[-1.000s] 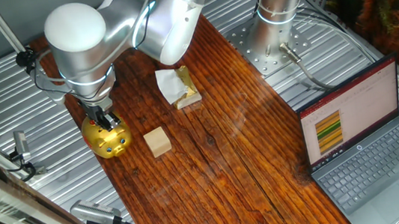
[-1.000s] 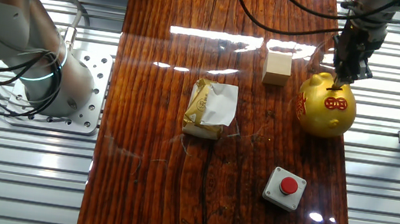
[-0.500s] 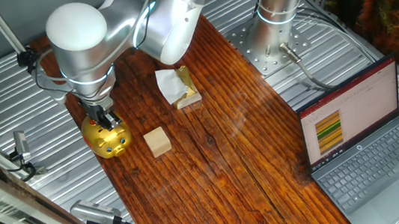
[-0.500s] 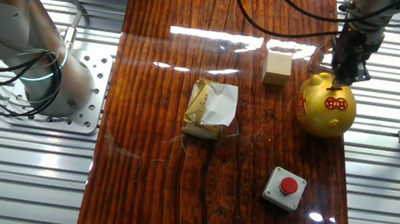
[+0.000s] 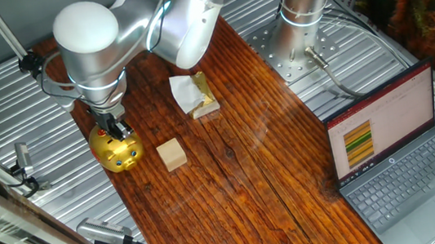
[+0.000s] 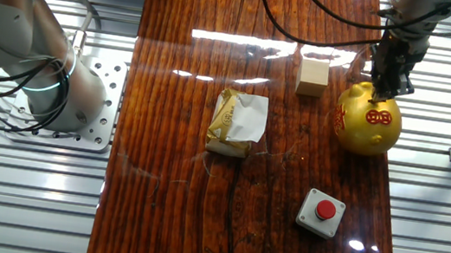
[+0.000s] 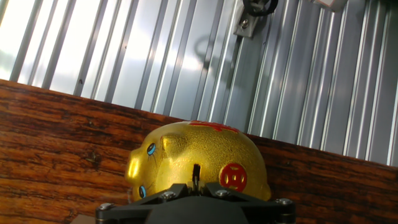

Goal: Drop coins into a piggy bank

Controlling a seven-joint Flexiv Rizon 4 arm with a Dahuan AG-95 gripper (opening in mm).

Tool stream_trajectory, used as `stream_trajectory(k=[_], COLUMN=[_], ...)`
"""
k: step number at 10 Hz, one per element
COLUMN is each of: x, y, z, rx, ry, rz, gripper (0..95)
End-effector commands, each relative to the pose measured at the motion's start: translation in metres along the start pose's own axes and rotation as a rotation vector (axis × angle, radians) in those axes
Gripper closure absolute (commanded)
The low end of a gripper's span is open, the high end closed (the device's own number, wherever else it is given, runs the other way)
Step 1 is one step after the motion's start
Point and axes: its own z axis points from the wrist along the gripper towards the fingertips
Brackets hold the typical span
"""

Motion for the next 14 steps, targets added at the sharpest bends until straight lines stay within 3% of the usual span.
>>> stream_trajectory(k=[1, 5, 6, 14], x=[-0.0005, -0.0008, -0.0009, -0.0007], y=[-0.0004, -0.0003, -0.0003, -0.0007], z=[0.0006, 0.0005, 0.0005, -0.0007], rx=[-0.003, -0.015, -0.014, -0.004], ry=[0.000, -0.003, -0.004, -0.003], rz=[0.000, 0.010, 0.007, -0.006], gripper=[95.0, 95.0, 76.0, 76.0])
